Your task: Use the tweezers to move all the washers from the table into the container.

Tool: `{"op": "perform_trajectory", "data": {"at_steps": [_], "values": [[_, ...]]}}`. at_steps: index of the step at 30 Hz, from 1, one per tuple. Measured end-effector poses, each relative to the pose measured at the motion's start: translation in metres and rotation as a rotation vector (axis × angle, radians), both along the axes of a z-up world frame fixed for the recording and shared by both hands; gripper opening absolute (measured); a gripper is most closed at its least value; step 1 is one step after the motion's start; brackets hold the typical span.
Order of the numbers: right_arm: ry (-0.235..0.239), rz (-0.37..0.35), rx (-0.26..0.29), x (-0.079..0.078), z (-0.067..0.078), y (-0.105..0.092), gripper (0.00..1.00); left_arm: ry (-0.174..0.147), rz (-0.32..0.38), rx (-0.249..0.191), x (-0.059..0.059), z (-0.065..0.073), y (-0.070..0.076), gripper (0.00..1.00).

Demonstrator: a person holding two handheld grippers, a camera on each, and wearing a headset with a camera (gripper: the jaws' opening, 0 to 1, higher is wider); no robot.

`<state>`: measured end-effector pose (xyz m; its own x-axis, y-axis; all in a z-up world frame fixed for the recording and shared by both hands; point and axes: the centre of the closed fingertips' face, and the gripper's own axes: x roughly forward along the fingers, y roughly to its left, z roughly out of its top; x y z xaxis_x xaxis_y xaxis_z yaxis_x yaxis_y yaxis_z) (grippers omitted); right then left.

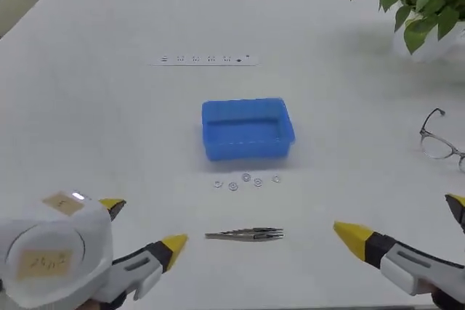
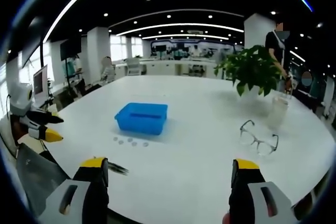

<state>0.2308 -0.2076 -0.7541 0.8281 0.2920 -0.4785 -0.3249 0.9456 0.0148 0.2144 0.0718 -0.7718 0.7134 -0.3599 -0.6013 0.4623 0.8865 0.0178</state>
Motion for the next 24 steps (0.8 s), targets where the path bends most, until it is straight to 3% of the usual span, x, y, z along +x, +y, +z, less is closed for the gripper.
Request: {"op": "perform_trajectory", "data": {"at_steps": [3, 10, 12, 14, 15, 16, 24], "values": [[-0.003, -0.013, 0.003, 0.001, 0.000, -0.001, 0.96, 0.022, -0.065, -0.007, 0.005, -0.005, -0.009, 0.52], [-0.004, -0.024, -0.047, 0.002, -0.004, -0.002, 0.92, 0.090, -0.242, 0.058, 0.013, -0.029, -0.028, 0.35], [-0.009, -0.031, -0.072, 0.002, -0.004, -0.002, 0.91, 0.091, -0.279, 0.077, 0.014, -0.035, -0.033, 0.32], [-0.007, -0.038, -0.090, 0.002, -0.005, -0.002, 0.90, 0.106, -0.341, 0.143, 0.014, -0.046, -0.036, 0.30], [-0.006, -0.042, -0.108, 0.003, -0.007, -0.006, 0.88, 0.098, -0.374, 0.179, 0.015, -0.051, -0.038, 0.29], [-0.009, -0.042, -0.111, 0.003, -0.006, -0.006, 0.88, 0.102, -0.390, 0.190, 0.015, -0.055, -0.040, 0.26], [-0.002, -0.042, -0.140, 0.002, -0.008, -0.006, 0.85, 0.168, -0.511, 0.221, 0.015, -0.081, -0.060, 0.18]]}}
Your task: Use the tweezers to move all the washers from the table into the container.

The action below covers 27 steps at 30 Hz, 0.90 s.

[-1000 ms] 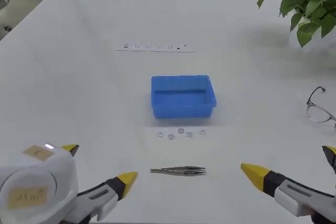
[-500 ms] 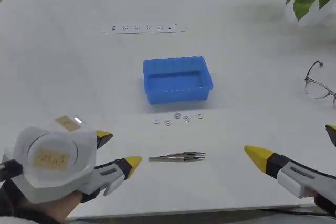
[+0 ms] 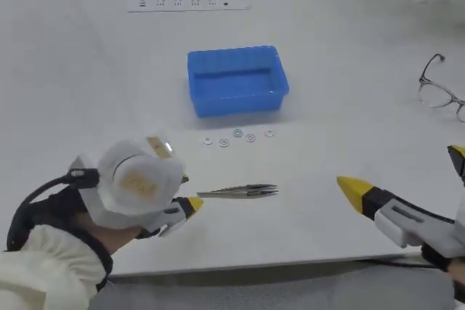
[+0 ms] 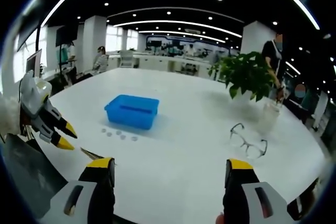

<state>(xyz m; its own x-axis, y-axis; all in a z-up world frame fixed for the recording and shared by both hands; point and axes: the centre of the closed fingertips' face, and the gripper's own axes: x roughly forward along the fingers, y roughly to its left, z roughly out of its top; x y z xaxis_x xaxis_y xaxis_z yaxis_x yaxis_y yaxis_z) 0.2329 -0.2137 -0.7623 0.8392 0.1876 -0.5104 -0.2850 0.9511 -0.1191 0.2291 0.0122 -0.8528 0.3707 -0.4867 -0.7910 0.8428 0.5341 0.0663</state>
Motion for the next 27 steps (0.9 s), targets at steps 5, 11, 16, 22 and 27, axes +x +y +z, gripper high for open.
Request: {"op": "perform_trajectory", "data": {"at_steps": [5, 11, 16, 22, 27], "values": [[0.006, 0.007, -0.020, 0.000, -0.002, 0.000, 0.84, 0.032, -0.027, 0.009, 0.004, -0.011, -0.006, 0.16], [0.012, 0.012, -0.038, 0.000, -0.005, -0.001, 0.83, 0.089, -0.080, 0.045, 0.006, -0.026, -0.011, 0.11], [0.015, 0.018, -0.053, 0.000, -0.006, 0.000, 0.82, 0.094, -0.112, 0.058, 0.010, -0.027, -0.013, 0.05], [0.017, 0.023, -0.063, 0.000, -0.007, 0.000, 0.82, 0.111, -0.155, 0.090, 0.010, -0.028, -0.011, 0.00], [0.015, 0.024, -0.061, 0.000, -0.006, 0.000, 0.82, 0.098, -0.167, 0.101, 0.010, -0.027, -0.012, 0.00]]}}
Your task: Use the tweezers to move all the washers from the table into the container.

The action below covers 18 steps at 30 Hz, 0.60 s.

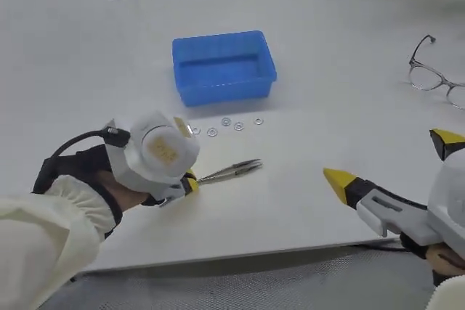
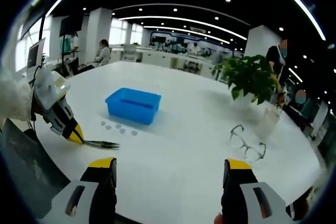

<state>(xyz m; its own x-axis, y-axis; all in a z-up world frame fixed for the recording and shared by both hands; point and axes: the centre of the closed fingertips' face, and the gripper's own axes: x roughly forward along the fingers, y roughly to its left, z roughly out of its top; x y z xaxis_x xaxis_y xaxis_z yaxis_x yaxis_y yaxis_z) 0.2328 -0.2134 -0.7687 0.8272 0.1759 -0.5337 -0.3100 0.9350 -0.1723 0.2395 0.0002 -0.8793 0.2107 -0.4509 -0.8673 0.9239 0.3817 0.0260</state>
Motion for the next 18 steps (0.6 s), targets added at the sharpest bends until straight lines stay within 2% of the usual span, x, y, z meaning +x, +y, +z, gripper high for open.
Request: {"op": "perform_trajectory", "data": {"at_steps": [3, 7, 10, 18], "values": [[-0.022, -0.001, 0.004, 0.000, 0.004, -0.001, 0.80, -0.008, -0.009, 0.009, -0.005, 0.006, -0.002, 0.00], [-0.019, -0.001, 0.013, 0.000, 0.004, -0.001, 0.80, -0.032, -0.022, -0.001, -0.010, 0.017, -0.005, 0.00], [-0.039, 0.013, 0.014, 0.000, 0.008, 0.002, 0.79, -0.046, -0.001, -0.041, -0.012, 0.033, -0.010, 0.00], [-0.042, 0.018, 0.047, -0.001, 0.011, 0.004, 0.79, -0.082, 0.050, -0.129, -0.022, 0.072, -0.019, 0.00]]}}
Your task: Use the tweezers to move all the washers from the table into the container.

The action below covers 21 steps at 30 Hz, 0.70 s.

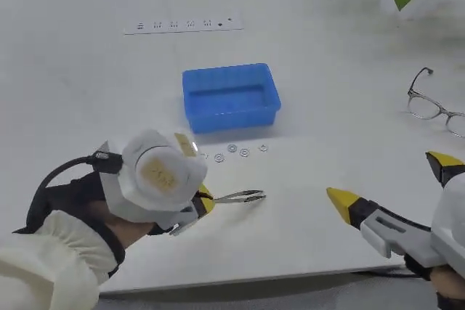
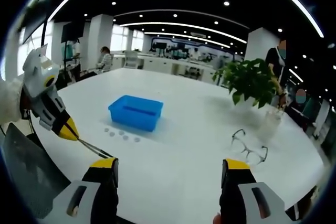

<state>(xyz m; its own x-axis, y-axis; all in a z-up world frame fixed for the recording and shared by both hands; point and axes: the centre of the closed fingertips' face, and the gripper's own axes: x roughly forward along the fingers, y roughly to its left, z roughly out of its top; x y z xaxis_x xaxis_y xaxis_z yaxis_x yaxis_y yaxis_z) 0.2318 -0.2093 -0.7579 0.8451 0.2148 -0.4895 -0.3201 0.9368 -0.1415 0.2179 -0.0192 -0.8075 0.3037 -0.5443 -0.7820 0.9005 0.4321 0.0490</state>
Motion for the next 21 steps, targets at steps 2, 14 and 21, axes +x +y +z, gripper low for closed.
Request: {"op": "perform_trajectory", "data": {"at_steps": [2, 14, 21], "values": [[-0.004, -0.002, 0.010, 0.000, 0.001, 0.000, 0.79, -0.013, 0.018, -0.026, -0.001, 0.009, -0.002, 0.00], [0.010, 0.123, 0.087, -0.008, 0.006, 0.023, 0.74, -0.077, 0.139, -0.181, -0.002, 0.069, 0.000, 0.00], [0.109, 0.343, 0.199, -0.023, 0.009, 0.065, 0.58, -0.118, 0.126, -0.232, -0.006, 0.108, 0.001, 0.00]]}}
